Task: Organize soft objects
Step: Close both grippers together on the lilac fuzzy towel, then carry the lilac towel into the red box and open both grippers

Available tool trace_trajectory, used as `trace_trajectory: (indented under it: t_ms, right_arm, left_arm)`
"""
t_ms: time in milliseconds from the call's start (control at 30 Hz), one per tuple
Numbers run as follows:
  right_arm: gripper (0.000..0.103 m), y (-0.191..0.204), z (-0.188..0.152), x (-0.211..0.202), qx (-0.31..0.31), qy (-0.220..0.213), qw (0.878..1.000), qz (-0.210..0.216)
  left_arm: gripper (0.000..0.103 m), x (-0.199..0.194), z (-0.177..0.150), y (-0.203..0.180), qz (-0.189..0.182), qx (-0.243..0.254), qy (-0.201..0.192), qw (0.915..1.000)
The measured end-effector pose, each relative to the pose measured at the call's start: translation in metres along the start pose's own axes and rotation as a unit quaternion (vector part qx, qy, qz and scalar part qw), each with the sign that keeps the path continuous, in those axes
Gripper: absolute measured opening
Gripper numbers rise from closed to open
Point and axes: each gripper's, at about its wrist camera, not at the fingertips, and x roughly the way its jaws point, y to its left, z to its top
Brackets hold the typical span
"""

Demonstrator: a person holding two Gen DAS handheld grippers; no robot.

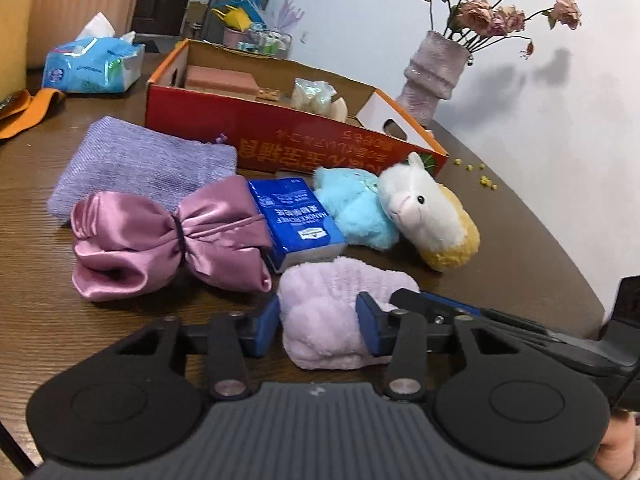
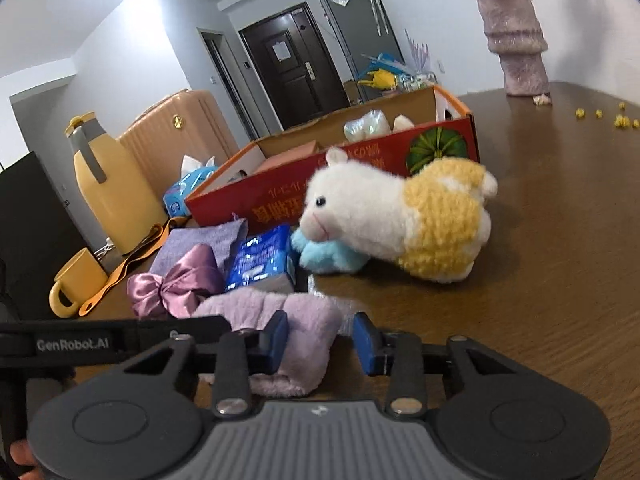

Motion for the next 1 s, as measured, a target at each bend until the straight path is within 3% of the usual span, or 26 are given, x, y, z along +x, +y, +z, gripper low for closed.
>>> trace_trajectory:
  t_ms: [67, 233, 367, 633, 733, 833, 933, 1000]
  right_arm:
    - [0.020, 0.001, 0.001, 0.002, 0.003, 0.002, 1.000, 0.009]
    - [0.013, 0.009, -0.003, -0.001, -0.018, 0.001, 1.000, 0.009]
    - [0.012, 0.016, -0.005, -0.019, -0.024, -0.003, 1.000, 0.008]
    - [0.012, 0.032, 0.007, -0.063, -0.046, -0.053, 0.997, 0.021]
    - [0.012, 0.037, 0.035, -0.064, -0.058, -0.069, 0.995, 0.034]
    - [0.012, 0.045, 0.078, -0.051, -0.074, -0.073, 0.993, 0.049]
    - [0.012, 0.055, 0.122, -0.024, -0.092, -0.090, 0.990, 0.057]
    - [0.012, 0.056, 0.153, 0.008, -0.076, -0.071, 0.993, 0.063]
  left_arm:
    - [0.036, 0.000, -0.001, 0.004, -0.007, -0.010, 0.004, 0.9999]
    - [0.028, -0.008, -0.008, 0.004, -0.012, -0.015, -0.001, 0.9998]
    - [0.025, -0.025, -0.014, -0.005, -0.022, -0.002, -0.013, 0.9997]
    - [0.024, -0.069, -0.003, -0.032, -0.039, 0.038, -0.081, 0.9952]
    - [0.024, -0.075, 0.021, -0.032, -0.044, 0.041, -0.102, 0.9930]
    - [0.024, -0.075, 0.067, -0.028, -0.049, 0.060, -0.127, 0.9889]
    - [0.024, -0.058, 0.118, -0.015, -0.027, 0.069, -0.132, 0.9884]
    - [0.024, -0.038, 0.150, -0.001, -0.010, 0.060, -0.119, 0.9910]
